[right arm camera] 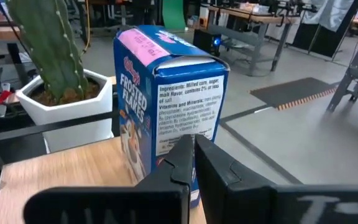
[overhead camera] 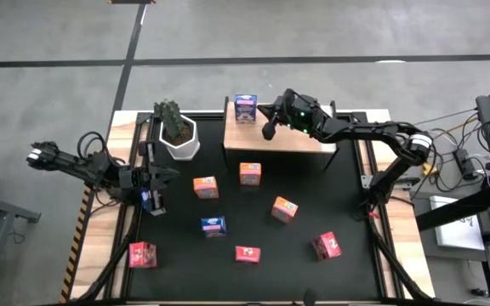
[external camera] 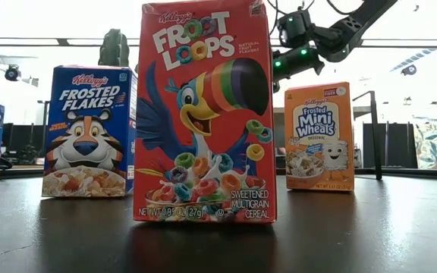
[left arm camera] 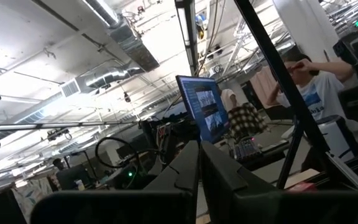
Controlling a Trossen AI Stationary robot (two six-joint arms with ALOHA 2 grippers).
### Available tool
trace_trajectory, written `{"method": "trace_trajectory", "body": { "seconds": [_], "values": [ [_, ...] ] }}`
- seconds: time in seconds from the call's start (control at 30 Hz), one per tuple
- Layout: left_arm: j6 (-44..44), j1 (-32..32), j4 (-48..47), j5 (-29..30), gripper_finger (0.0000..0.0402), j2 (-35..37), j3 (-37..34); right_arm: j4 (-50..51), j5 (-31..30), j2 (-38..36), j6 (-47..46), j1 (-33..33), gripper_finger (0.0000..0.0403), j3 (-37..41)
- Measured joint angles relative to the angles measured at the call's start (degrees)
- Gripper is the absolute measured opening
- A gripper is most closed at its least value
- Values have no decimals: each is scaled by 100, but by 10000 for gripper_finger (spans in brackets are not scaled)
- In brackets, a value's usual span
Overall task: Stack cereal on shelf
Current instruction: Put the right blue cereal box on the shelf
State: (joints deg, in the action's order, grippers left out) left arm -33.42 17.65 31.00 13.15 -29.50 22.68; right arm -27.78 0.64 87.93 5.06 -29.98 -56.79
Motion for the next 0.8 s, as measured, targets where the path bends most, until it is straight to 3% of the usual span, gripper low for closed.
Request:
{"method": "trace_trajectory", "body": {
  "seconds": [0.23,0.47,0.8],
  "values": [
    [-14,0,-17,0,0,7,2,1245,-51,187,71,61,8,-728],
    [58,-1,-63,-2,0,12,9,2807,-553,-28,158,214,9,-1345],
    [113,0,-63,-2,0,13,11,3453,-693,-585,146,820,9,-1429]
  ]
}}
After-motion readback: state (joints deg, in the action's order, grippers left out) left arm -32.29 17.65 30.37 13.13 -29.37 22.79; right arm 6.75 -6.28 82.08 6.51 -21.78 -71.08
